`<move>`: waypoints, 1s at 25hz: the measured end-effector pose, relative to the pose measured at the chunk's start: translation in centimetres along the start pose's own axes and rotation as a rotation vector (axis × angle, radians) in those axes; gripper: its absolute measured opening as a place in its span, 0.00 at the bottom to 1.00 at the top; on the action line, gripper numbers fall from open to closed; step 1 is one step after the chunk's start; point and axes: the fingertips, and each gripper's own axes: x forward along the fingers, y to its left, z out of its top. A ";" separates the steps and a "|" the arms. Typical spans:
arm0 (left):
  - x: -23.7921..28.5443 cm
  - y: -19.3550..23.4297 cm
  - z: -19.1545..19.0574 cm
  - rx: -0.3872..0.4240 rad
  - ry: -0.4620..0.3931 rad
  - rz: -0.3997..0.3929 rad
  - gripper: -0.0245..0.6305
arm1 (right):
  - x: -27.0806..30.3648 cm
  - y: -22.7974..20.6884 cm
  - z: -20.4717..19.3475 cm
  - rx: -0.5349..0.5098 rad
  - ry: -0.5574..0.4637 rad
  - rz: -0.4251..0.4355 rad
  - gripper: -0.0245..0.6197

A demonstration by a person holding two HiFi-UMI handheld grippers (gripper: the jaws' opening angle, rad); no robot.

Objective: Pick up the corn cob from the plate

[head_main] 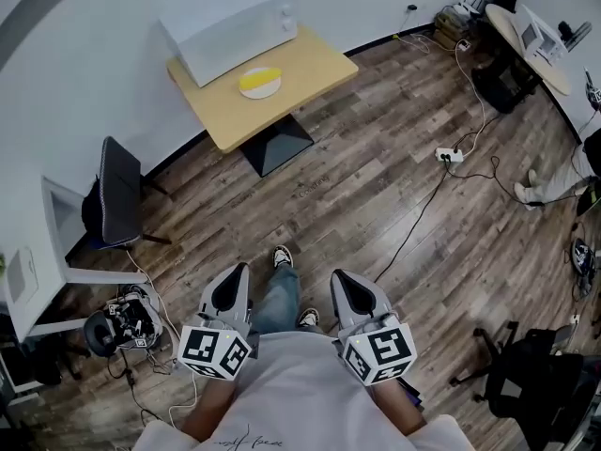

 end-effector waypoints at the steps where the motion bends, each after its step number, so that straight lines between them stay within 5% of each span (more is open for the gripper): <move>1: 1.0 0.5 0.5 0.002 0.004 -0.001 0.04 | 1.1 -0.4 0.4 0.008 0.009 -0.005 0.05; 12: 10.7 5.2 6.5 0.018 0.030 -0.063 0.04 | 12.4 -3.1 6.4 0.020 0.048 -0.005 0.05; 25: 18.3 11.6 14.9 0.036 -0.038 -0.098 0.04 | 22.7 -4.8 14.0 0.013 0.014 -0.046 0.05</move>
